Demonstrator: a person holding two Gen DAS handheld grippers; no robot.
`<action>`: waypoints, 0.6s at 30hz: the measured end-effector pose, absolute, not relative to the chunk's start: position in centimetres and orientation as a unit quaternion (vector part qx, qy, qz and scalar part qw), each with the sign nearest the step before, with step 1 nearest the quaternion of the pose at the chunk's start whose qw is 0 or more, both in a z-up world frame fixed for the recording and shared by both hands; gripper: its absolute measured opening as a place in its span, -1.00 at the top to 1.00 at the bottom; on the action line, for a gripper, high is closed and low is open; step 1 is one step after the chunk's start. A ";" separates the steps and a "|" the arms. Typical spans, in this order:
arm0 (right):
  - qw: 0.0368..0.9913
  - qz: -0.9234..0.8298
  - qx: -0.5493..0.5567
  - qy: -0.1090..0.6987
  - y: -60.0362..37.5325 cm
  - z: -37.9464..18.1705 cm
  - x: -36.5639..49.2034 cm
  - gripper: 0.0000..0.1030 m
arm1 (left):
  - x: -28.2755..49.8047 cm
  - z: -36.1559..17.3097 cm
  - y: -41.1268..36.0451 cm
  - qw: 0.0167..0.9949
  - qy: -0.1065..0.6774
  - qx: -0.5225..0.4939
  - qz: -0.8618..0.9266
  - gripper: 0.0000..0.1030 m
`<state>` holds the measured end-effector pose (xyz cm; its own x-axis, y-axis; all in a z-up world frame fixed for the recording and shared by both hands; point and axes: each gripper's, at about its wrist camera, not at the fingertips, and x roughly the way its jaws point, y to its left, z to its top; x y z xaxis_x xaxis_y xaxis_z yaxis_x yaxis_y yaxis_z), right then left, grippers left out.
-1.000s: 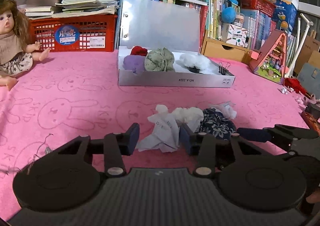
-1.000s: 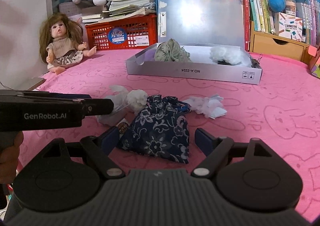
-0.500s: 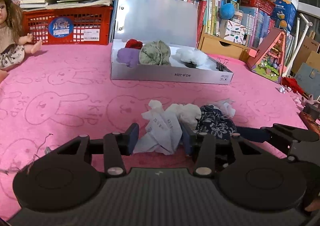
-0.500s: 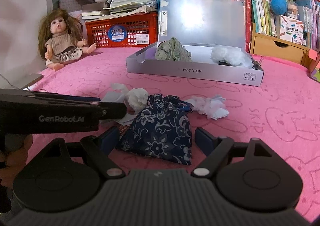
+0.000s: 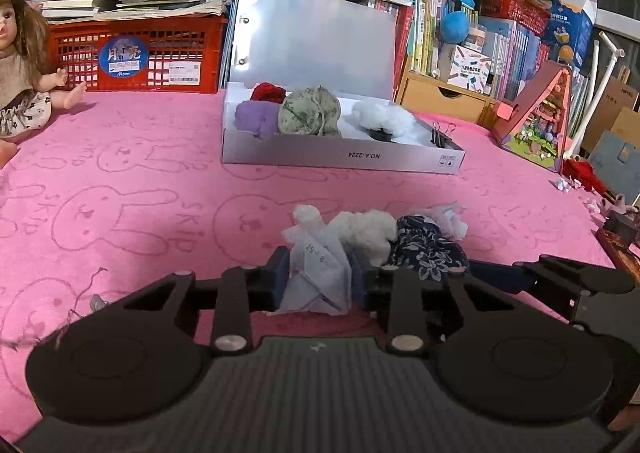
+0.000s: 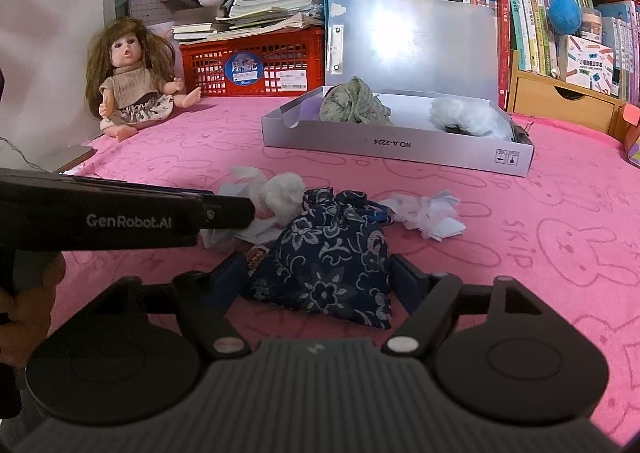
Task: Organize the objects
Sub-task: 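Grasp the white cloth with the left gripper while the right grasps the navy floral bag, then carry the white cloth and navy floral bag into the silver box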
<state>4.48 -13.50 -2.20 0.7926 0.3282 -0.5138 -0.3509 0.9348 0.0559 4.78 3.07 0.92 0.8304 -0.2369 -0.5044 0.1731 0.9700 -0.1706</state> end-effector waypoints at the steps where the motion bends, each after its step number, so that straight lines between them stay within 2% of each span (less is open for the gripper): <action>1: 0.947 0.180 -0.018 0.267 -13.6 -2.1 4.4 -0.40 | 4.7 1.0 3.1 0.955 0.270 -0.058 -0.108 0.29; 6: 0.949 0.174 -0.023 0.260 -13.5 -1.6 4.0 -0.22 | 4.4 1.5 3.3 0.956 0.267 -0.053 -0.109 0.36; 18: 0.960 0.160 0.000 0.230 -15.0 0.2 3.1 -0.16 | 3.4 2.8 3.3 0.960 0.251 -0.055 -0.111 0.37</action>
<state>3.13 -14.96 0.25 0.8430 0.3071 -0.4416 -0.3071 0.9488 0.0735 3.45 3.35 2.78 0.8491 -0.2399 -0.4706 0.1848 0.9695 -0.1608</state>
